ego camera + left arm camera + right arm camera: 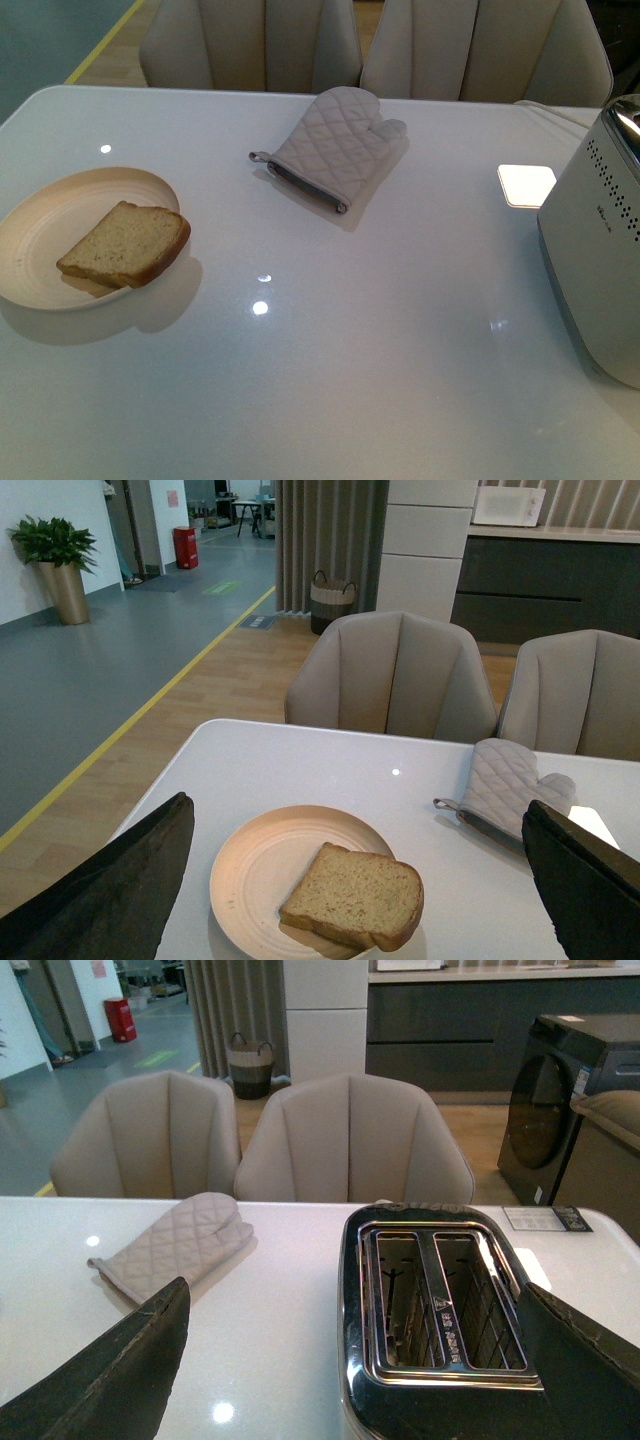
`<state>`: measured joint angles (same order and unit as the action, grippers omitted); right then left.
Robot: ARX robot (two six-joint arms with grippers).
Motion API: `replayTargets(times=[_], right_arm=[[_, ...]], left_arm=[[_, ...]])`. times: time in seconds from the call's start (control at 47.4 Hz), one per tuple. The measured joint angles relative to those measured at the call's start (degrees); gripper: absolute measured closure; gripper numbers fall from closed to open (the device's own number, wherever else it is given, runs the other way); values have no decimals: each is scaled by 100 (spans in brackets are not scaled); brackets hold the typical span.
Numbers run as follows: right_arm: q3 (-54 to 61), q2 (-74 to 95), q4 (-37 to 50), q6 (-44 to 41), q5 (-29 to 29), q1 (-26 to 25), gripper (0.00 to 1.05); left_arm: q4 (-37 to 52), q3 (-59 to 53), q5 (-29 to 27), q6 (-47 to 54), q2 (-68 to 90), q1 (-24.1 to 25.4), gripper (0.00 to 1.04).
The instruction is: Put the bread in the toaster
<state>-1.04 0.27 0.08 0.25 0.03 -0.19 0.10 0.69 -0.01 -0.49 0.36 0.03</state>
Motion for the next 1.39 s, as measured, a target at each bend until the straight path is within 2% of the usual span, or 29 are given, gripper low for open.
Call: replayTargets(times=[0.422, 0.464, 0.506, 0.527, 0.569, 0.675, 0.759, 0.843, 0.949, 1.075, 1.391], right_arm=[[0, 0, 0, 0, -2, 0, 9], [0, 0, 0, 0, -2, 0, 9], [0, 2, 0, 0, 7, 0, 9], [0, -2, 0, -2, -11, 2, 9], [0, 0, 0, 0, 0, 4, 9], [0, 0, 0, 0, -2, 4, 9], [0, 0, 0, 0, -2, 4, 9], [0, 0, 0, 0, -2, 4, 9], [0, 0, 0, 0, -2, 4, 9], [0, 0, 0, 0, 0, 4, 9], [0, 0, 0, 0, -2, 4, 9]], left_arm=[[0, 0, 0, 0, 0, 0, 7], [-452, 164, -323, -299, 199, -85, 7], [-1591, 675, -848, -990, 914, -254, 7], [-2385, 1099, -874, -1639, 1652, -236, 7], [-2621, 1296, -702, -2124, 2210, -109, 7], [-1880, 1543, 20, -2422, 3383, 590, 7], [-640, 1746, 481, -2273, 4760, 1237, 7], [780, 2065, 732, -2118, 6529, 1606, 7], [1786, 2468, 776, -2024, 8048, 1762, 7], [2444, 2992, 767, -1985, 9567, 1832, 7], [2837, 4225, 654, -1799, 12152, 1773, 7]])
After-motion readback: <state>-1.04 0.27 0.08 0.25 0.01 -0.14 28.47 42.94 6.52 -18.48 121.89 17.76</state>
